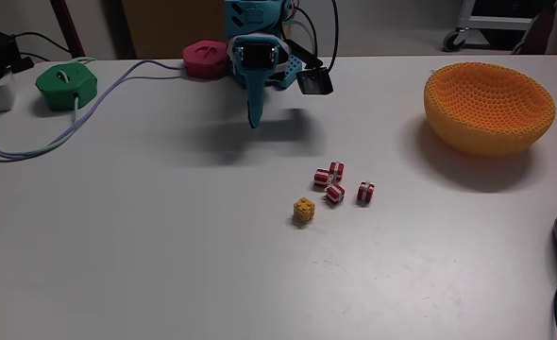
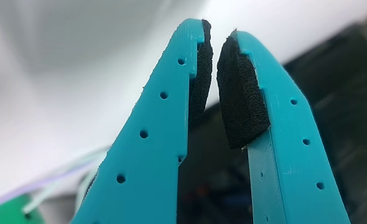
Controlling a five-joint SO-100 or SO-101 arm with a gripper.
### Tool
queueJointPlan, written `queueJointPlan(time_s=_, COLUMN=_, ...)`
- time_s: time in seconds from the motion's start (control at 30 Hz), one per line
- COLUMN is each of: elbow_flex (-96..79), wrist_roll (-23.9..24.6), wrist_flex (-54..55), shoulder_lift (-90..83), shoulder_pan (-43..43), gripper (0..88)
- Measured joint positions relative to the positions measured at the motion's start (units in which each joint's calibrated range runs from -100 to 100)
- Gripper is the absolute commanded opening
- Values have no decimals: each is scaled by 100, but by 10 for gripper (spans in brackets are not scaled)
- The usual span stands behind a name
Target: Place cube pieces into the yellow basket
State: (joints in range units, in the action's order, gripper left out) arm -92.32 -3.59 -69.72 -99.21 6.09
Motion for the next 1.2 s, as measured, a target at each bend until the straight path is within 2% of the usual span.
queueJointPlan(time_s=0.1, elbow_flex=-89, wrist_roll=166, wrist_flex=-11, shoulder_lift=0, shoulder_pan=97, gripper=164)
queueJointPlan(time_s=0.23, elbow_flex=-99, wrist_roll=1338, wrist_flex=-22, shoulder_lift=0, shoulder_pan=145, gripper=166)
queueJointPlan(time_s=0.3, elbow_flex=-99, wrist_roll=1602, wrist_flex=-22, shoulder_lift=0, shoulder_pan=184, gripper=173)
queueJointPlan(time_s=0.37, elbow_flex=-99, wrist_roll=1700, wrist_flex=-22, shoulder_lift=0, shoulder_pan=203, gripper=217)
queueJointPlan(time_s=0.47, elbow_flex=-99, wrist_roll=1871, wrist_flex=-22, shoulder_lift=39, shoulder_pan=164, gripper=332)
queueJointPlan(time_s=0.6, elbow_flex=424, wrist_roll=2667, wrist_flex=67, shoulder_lift=1121, shoulder_pan=19, gripper=392)
queueJointPlan(time_s=0.73, elbow_flex=1054, wrist_roll=3897, wrist_flex=1564, shoulder_lift=3168, shoulder_pan=-609, gripper=368)
queueJointPlan(time_s=0.87, elbow_flex=1517, wrist_roll=5211, wrist_flex=3150, shoulder_lift=5273, shoulder_pan=-1770, gripper=375)
queueJointPlan(time_s=0.93, elbow_flex=1596, wrist_roll=5709, wrist_flex=3738, shoulder_lift=5991, shoulder_pan=-2273, gripper=379)
queueJointPlan(time_s=1.03, elbow_flex=1645, wrist_roll=6012, wrist_flex=4637, shoulder_lift=6768, shoulder_pan=-2834, gripper=383)
queueJointPlan(time_s=1.2, elbow_flex=2108, wrist_roll=6056, wrist_flex=5358, shoulder_lift=7644, shoulder_pan=-3008, gripper=373)
